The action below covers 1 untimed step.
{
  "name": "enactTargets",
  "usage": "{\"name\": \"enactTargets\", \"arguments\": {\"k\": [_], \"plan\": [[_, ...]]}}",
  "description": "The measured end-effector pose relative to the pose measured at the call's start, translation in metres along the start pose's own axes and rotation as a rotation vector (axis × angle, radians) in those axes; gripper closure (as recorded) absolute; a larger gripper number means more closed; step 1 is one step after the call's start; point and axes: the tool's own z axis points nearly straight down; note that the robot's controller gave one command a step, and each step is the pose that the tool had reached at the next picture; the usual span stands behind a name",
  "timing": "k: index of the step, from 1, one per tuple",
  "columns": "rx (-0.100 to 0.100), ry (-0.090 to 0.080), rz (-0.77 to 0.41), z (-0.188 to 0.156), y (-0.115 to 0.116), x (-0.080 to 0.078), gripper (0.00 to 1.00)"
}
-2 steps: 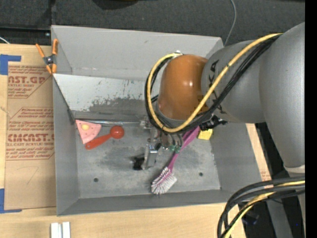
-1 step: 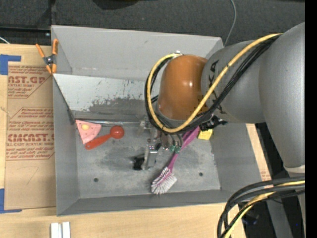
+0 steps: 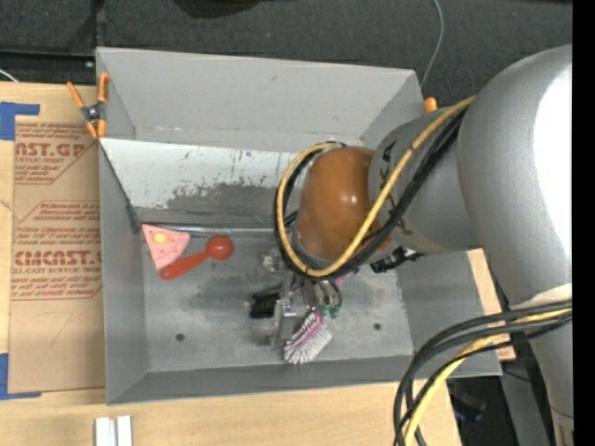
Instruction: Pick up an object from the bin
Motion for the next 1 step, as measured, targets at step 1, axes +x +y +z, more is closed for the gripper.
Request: {"name": "enactTargets", "arguments": {"k": [1], "plan": [[-0.003, -0.014, 0.009, -0.0023, -0.0014, 0.0127, 0.00]]}}
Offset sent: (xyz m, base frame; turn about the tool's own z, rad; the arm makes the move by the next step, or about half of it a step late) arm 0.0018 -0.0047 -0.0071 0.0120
